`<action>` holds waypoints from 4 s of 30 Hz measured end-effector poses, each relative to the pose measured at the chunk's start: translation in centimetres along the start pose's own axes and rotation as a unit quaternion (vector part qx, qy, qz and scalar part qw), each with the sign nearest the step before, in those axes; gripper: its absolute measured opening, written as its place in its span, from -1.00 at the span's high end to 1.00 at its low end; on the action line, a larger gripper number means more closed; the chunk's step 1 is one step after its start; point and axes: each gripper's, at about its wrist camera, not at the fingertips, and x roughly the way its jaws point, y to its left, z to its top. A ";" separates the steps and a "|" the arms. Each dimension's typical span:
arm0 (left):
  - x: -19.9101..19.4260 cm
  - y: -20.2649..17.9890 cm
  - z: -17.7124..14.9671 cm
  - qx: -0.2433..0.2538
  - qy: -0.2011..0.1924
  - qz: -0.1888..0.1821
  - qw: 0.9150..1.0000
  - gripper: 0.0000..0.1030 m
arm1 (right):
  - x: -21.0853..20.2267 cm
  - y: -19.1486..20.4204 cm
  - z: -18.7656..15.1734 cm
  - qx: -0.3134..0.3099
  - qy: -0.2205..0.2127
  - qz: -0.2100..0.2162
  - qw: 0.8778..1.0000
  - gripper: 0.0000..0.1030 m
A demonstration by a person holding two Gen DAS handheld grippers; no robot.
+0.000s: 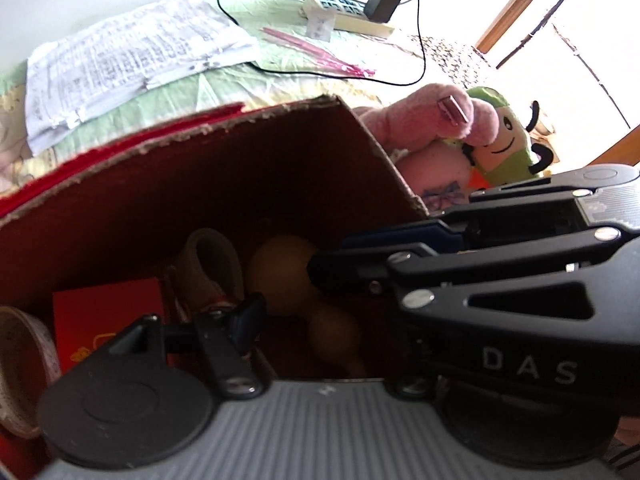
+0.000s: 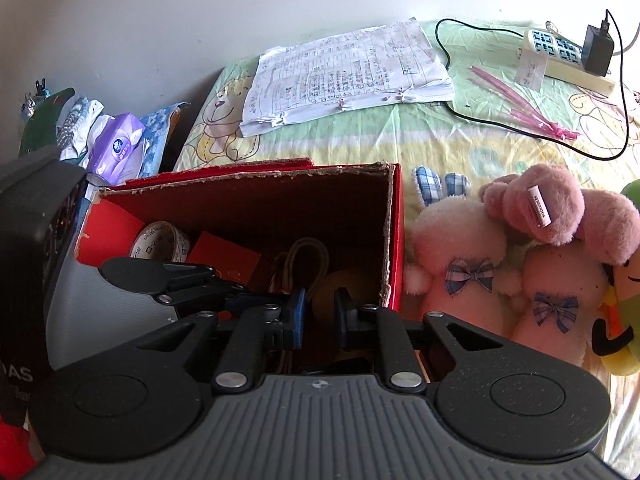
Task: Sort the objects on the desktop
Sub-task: 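Lower the stamp with the right gripper into the box beside the strap, then set the stamp down on the box floor with the right gripper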
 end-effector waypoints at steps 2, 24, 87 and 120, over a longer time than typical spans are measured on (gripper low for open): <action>-0.1 0.0 -0.1 -0.002 -0.004 0.011 1.000 -0.37 | 0.1 0.1 0.0 0.000 -0.004 -0.002 1.000 0.67; -3.2 4.0 -2.3 -0.044 -0.039 0.168 0.984 -0.54 | 4.1 3.4 0.0 -0.009 -0.033 -0.001 0.999 0.52; -2.4 3.9 -2.7 -0.044 -0.044 0.289 0.955 -0.90 | 4.8 2.8 -1.4 0.029 -0.059 -0.002 0.998 0.75; -3.5 4.6 -3.0 -0.092 -0.061 0.281 0.953 -0.90 | 3.6 2.5 -1.6 0.043 -0.101 -0.005 0.994 0.75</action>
